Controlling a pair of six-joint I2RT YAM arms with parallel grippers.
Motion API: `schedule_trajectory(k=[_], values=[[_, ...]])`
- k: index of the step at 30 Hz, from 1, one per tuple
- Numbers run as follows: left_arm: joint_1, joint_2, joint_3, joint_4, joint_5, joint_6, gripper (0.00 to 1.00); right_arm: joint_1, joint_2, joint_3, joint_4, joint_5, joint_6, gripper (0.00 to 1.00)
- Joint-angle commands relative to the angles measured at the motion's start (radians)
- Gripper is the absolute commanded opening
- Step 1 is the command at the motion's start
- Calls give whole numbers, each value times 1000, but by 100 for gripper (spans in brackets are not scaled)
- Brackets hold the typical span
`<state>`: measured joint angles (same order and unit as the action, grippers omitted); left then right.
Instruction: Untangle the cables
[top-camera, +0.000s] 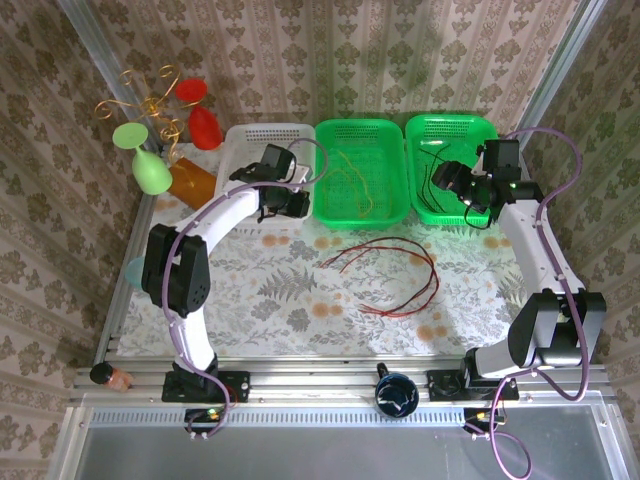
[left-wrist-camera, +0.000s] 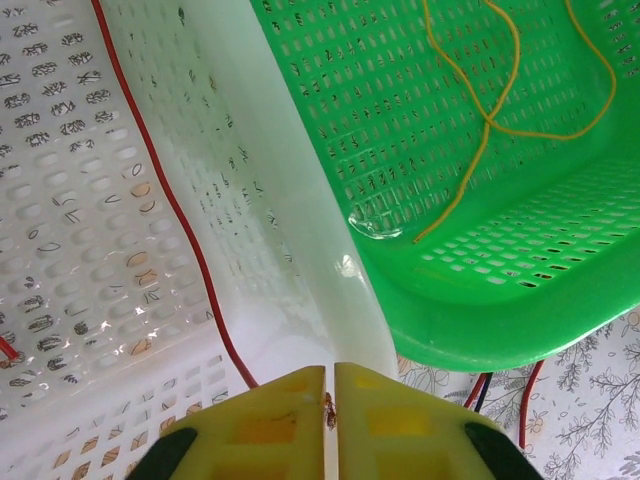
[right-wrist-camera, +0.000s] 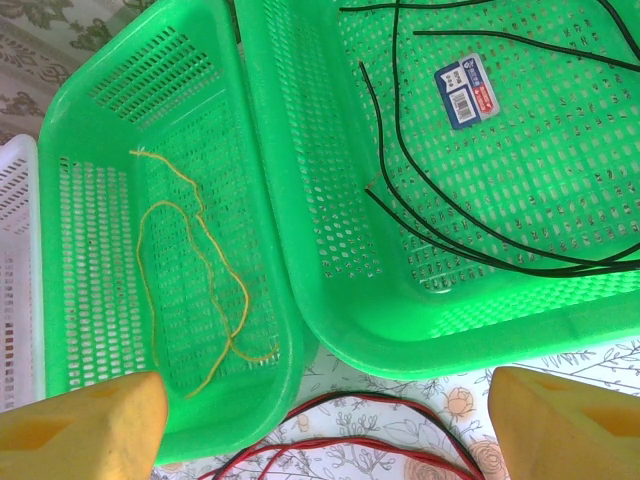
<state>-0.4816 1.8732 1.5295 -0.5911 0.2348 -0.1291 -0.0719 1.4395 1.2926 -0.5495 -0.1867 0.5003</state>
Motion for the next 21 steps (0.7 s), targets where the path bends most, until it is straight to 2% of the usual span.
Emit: schedule_trajectory(k=[1, 6, 8, 17, 19, 21], values=[[12, 23, 30, -3, -12, -4, 7, -6, -14, 23, -18, 20, -16, 85], [18, 43, 40, -2, -19, -2, 1, -6, -19, 21, -20, 20, -16, 85], [49, 62, 53, -7, -19, 2, 1, -6, -20, 20, -21, 18, -16, 85], [75, 156, 118, -23, 21, 2, 1, -8, -30, 21, -30, 21, -23, 85], [75, 156, 125, -30, 26, 4, 5, -7, -31, 23, -36, 21, -24, 85], [75, 134, 122, -26, 20, 2, 18, -8, -36, 22, -40, 21, -25, 85]])
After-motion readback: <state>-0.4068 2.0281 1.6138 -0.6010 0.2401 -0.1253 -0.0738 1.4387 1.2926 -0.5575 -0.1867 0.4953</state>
